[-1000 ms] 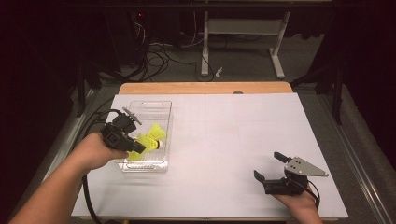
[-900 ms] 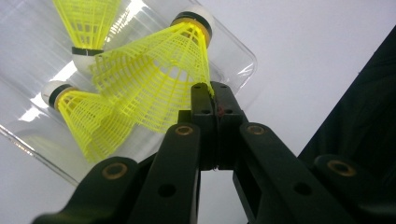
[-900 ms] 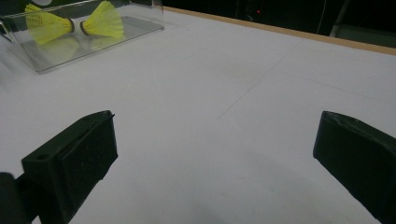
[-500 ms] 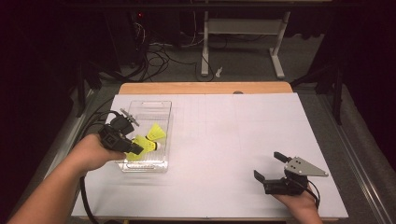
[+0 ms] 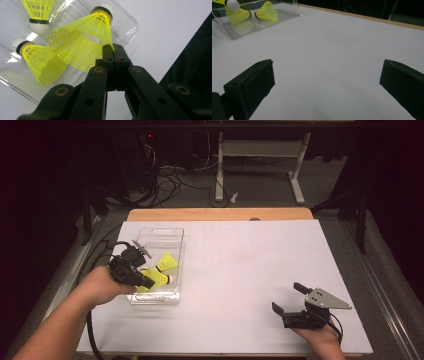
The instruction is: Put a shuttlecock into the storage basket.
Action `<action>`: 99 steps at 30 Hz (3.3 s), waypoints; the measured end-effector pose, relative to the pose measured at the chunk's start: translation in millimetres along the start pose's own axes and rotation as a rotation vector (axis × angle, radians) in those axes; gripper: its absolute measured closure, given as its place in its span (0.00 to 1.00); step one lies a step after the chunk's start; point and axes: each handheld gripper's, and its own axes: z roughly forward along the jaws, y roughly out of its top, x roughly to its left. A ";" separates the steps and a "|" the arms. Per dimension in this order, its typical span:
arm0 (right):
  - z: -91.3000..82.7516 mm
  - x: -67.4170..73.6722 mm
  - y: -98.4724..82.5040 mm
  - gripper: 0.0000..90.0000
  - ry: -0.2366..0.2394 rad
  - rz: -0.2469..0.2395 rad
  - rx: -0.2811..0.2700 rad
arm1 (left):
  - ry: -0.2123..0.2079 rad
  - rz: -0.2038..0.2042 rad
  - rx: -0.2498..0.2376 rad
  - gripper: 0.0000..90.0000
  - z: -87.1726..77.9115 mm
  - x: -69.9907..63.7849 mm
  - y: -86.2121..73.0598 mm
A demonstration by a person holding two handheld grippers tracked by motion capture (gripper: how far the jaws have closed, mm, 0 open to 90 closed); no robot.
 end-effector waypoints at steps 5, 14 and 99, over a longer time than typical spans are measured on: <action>-0.2 -0.5 -0.3 0.00 0.000 0.002 -0.001 | 0.003 -0.003 0.001 1.00 5.4 3.1 -1.5; -0.5 -0.6 -0.2 0.00 0.000 0.003 -0.002 | -0.004 -0.011 0.016 1.00 15.7 6.0 -5.8; -1.4 -3.0 0.4 0.00 -0.006 0.006 -0.010 | 0.145 -0.083 0.022 0.37 23.6 11.5 6.9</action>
